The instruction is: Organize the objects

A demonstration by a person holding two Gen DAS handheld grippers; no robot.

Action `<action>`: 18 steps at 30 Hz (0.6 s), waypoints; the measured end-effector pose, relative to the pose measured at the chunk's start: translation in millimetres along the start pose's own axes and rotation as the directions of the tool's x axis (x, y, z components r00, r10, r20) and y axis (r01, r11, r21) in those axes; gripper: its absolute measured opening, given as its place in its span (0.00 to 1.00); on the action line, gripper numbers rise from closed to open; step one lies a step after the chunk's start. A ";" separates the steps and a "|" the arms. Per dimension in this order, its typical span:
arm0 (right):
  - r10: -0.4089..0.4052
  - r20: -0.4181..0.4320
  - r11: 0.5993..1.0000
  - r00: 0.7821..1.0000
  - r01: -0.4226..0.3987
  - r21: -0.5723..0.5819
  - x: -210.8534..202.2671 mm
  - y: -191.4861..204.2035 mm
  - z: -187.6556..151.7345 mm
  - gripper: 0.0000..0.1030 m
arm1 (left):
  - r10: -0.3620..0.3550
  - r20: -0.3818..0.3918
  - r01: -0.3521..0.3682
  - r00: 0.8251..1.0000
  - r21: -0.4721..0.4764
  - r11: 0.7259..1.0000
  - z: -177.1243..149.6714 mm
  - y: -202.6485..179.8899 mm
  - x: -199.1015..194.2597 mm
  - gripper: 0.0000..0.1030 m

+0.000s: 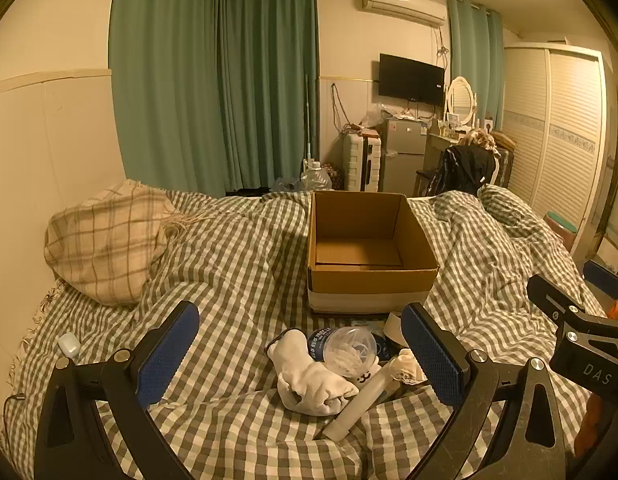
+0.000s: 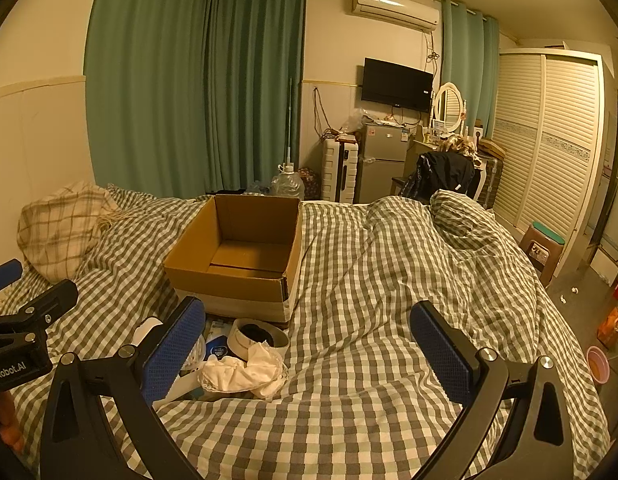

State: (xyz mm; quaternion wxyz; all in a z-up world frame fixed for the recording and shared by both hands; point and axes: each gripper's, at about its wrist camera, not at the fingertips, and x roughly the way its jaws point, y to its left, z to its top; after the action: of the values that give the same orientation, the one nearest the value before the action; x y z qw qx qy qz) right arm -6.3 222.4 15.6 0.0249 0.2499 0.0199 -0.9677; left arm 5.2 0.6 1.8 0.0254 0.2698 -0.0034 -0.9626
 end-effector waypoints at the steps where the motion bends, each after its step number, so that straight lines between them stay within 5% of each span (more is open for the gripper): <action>1: 0.000 0.000 1.000 1.000 0.000 0.000 0.0 0.0 -0.3 1.00 | -0.001 0.001 0.001 1.000 0.000 1.000 0.0 0.1 -0.1 1.00; 18: 0.017 0.009 1.000 1.000 -0.017 0.000 -4.1 3.3 -0.1 1.00 | 0.017 -0.013 -0.017 1.000 0.009 1.000 -2.8 -2.0 2.9 1.00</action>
State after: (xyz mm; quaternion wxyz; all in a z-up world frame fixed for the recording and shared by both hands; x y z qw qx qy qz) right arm -2.4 219.3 17.4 0.0332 0.2456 0.0176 -0.9686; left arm 4.1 2.5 -2.2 0.0324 0.2761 -0.0097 -0.9605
